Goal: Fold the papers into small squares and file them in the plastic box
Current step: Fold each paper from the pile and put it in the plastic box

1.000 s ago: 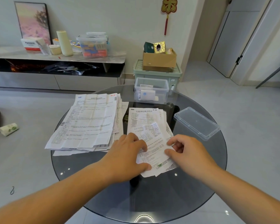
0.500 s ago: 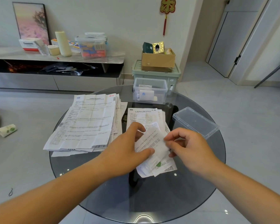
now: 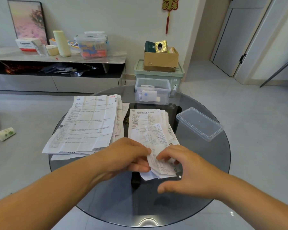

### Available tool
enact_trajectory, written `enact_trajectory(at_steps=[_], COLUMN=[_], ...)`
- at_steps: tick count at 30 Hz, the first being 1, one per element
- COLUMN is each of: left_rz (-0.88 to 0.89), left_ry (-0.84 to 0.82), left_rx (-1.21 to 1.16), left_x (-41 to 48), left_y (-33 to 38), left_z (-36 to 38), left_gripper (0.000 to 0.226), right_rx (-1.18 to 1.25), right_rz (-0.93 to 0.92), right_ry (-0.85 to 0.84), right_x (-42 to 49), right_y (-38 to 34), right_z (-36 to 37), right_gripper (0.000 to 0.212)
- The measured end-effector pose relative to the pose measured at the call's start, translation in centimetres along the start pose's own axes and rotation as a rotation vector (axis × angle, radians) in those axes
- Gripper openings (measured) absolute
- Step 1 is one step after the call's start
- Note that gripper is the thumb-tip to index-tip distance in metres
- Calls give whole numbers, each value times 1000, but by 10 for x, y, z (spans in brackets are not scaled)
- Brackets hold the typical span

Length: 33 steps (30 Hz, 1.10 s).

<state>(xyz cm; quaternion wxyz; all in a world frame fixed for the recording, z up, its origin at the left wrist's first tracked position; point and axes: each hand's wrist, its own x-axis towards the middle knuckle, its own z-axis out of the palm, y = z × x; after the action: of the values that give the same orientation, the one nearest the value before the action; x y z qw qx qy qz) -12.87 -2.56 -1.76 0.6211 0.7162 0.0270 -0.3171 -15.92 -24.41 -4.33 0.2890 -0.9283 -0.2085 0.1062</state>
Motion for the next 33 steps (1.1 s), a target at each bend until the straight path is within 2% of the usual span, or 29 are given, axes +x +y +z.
enact_trajectory(at_steps=[2, 5, 9, 11, 15, 17, 19, 22, 25, 27, 33], left_rz=[-50, -91, -78, -18, 268, 345, 365, 353, 371, 384, 369], left_ry=[3, 9, 30, 24, 106, 191, 249, 298, 336, 352, 331], left_rx=[-83, -139, -11, 216, 870, 1032, 1058, 1011, 1018, 986, 977], left_x=[-1, 0, 0, -4, -7, -2, 4, 12, 19, 24, 30], left_y=[1, -1, -5, -6, -14, -18, -21, -21, -25, -27, -32], left_z=[0, -3, -3, -2, 0, 2, 2, 2, 2, 2, 0], left_gripper=[17, 26, 35, 38, 45, 39, 33, 23, 32, 30, 48], right_rx=[-99, -76, -55, -52, -51, -36, 22, 28, 41, 31, -85], right_rz=[-48, -60, -33, -37, -12, 2, 33, 117, 210, 269, 274], right_ry=[32, 108, 118, 132, 142, 155, 182, 240, 279, 272, 218], right_x=[-1, 0, 2, 3, 9, 13, 16, 22, 29, 33, 37], right_y=[3, 6, 4, 2, 3, 3, 3, 6, 9, 9, 6], right_z=[5, 8, 8, 8, 10, 10, 10, 10, 12, 13, 14], right_gripper=[56, 35, 23, 15, 12, 11, 6, 22, 44, 54, 53])
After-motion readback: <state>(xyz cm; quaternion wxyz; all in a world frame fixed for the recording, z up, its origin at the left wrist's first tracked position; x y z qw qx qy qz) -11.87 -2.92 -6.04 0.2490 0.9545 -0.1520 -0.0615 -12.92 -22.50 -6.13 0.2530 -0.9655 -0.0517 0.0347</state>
